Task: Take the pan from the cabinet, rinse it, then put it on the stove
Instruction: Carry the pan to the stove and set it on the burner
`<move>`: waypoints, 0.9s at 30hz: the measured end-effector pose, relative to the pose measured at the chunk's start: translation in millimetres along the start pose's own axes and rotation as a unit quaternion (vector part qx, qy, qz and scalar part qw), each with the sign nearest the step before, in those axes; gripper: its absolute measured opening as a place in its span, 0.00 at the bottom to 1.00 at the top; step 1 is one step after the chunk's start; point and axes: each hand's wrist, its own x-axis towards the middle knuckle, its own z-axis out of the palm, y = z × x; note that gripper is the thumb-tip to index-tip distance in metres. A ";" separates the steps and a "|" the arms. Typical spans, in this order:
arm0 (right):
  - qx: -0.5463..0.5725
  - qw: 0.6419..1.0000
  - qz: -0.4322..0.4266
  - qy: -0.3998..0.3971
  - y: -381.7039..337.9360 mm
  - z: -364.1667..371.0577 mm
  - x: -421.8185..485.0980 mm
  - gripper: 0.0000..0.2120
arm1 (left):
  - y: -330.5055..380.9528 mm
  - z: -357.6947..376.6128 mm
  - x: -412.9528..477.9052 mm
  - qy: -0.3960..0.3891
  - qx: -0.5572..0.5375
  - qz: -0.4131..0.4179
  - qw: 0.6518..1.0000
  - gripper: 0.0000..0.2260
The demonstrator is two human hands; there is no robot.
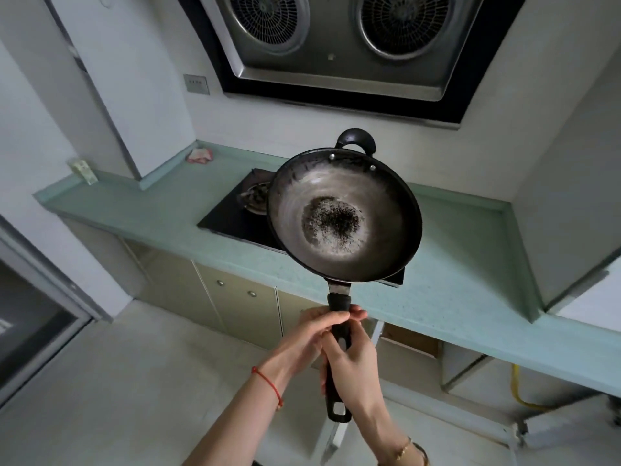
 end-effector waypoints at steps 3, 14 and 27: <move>-0.001 1.000 -0.002 0.011 -7.4 21.2 25.7 0.07 | 18.5 -25.0 19.3 -0.009 -0.010 -0.004 1.000 0.14; 0.018 0.996 0.005 0.083 -30.6 108.9 120.5 0.06 | 93.6 -120.1 94.3 -0.089 0.026 -0.039 0.995 0.15; -0.026 0.988 0.039 0.146 -34.5 83.5 236.0 0.09 | 125.7 -113.6 220.2 -0.144 0.017 -0.130 0.981 0.18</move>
